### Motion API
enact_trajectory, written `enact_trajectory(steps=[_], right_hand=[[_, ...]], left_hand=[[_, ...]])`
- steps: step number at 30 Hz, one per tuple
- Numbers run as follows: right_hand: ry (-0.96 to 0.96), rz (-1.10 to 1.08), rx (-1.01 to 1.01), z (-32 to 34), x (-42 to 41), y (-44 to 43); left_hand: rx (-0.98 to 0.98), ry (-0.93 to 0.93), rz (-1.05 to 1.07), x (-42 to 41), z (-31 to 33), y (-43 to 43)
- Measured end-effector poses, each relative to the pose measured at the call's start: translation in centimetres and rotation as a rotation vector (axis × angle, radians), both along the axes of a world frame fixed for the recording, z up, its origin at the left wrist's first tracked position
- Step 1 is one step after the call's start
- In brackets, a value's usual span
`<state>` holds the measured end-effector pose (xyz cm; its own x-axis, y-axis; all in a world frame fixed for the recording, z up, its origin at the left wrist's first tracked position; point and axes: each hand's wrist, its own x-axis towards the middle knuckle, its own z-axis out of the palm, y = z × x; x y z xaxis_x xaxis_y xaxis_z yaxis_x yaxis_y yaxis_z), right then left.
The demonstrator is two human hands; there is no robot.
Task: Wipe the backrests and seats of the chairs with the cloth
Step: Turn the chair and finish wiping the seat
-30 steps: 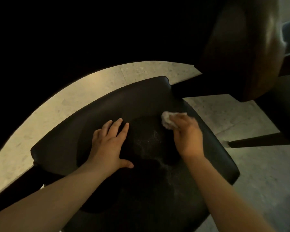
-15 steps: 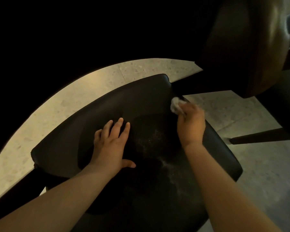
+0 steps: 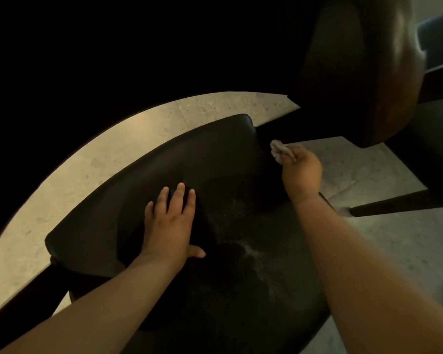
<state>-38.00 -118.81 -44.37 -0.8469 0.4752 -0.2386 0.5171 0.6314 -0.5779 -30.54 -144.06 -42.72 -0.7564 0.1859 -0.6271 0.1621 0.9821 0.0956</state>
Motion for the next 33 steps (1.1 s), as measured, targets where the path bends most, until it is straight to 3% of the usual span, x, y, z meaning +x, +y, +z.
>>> enact_trajectory(steps=[4, 9, 14, 18, 22, 26, 28, 33], right_hand=[[0.043, 0.189, 0.124, 0.2, 4.1, -1.3], [0.035, 0.441, 0.081, 1.9, 11.2, -2.9], [0.055, 0.116, 0.174, 1.7, 7.8, 1.8], [0.02, -0.041, 0.049, 0.1, 5.7, 3.4], [0.066, 0.093, 0.215, 0.4, 9.7, 0.2], [0.05, 0.303, 0.145, 1.1, 14.0, -1.8], [0.068, 0.271, 0.077, 1.8, 13.7, -1.1], [0.069, 0.024, 0.145, 0.9, 8.7, 4.4]], left_hand=[[-0.005, 0.006, -0.004, 0.1, 0.0, 0.0], [-0.001, 0.0, 0.001, 0.0, 0.2, 0.1], [-0.008, 0.011, -0.003, 0.2, 0.2, 0.2], [-0.018, 0.02, -0.012, 0.1, 0.1, 0.2], [-0.011, 0.024, -0.023, 0.1, 0.2, 0.1], [-0.009, 0.02, -0.025, 0.2, 0.4, 0.2], [-0.004, 0.025, -0.026, 0.2, 0.4, 0.2], [0.031, 0.036, -0.023, 0.5, 0.5, -0.1]])
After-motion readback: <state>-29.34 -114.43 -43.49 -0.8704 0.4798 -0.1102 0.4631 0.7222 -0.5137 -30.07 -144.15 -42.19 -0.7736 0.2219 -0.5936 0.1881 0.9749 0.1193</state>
